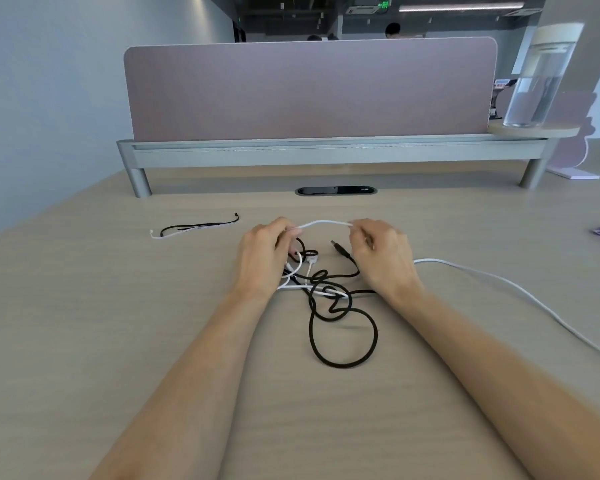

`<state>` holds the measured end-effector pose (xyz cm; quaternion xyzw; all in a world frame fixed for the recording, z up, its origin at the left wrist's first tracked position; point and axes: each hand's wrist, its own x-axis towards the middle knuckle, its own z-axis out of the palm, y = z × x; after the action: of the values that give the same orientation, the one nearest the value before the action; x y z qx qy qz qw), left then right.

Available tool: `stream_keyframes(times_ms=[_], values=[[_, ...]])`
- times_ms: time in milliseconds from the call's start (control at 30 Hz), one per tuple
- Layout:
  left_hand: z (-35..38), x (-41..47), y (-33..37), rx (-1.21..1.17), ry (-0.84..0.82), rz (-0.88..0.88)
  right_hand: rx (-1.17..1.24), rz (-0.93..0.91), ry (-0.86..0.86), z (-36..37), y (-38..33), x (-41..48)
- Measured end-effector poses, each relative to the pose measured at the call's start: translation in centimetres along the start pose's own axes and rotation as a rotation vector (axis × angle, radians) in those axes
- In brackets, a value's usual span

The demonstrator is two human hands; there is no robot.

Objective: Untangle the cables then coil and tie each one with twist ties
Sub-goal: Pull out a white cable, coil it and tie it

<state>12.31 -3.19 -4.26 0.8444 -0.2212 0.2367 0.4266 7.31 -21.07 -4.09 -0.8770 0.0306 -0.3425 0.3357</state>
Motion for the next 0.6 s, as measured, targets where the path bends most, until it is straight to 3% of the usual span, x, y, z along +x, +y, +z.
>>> stream_keyframes(times_ms=[100,200,300,367,433,600], values=[[0.4,-0.1,-0.2,0.096,-0.045,0.132,-0.135,-0.247,-0.044,0.4,-0.4,-0.5],[0.6,-0.1,-0.1,0.138,-0.047,0.220,-0.426,-0.555,0.092,-0.1,-1.0,0.0],[0.8,-0.1,0.0,0.156,-0.069,0.269,-0.540,-0.639,0.042,0.1,-0.8,0.6],[0.8,-0.1,-0.1,0.132,-0.082,0.220,-0.476,-0.626,-0.095,0.5,-0.8,0.4],[0.9,0.0,-0.3,0.133,-0.103,0.153,-0.406,-0.499,-0.168,0.4,-0.9,0.3],[0.8,0.1,-0.1,0.184,-0.192,0.085,-0.150,-0.102,-0.105,0.6,-1.9,-0.1]])
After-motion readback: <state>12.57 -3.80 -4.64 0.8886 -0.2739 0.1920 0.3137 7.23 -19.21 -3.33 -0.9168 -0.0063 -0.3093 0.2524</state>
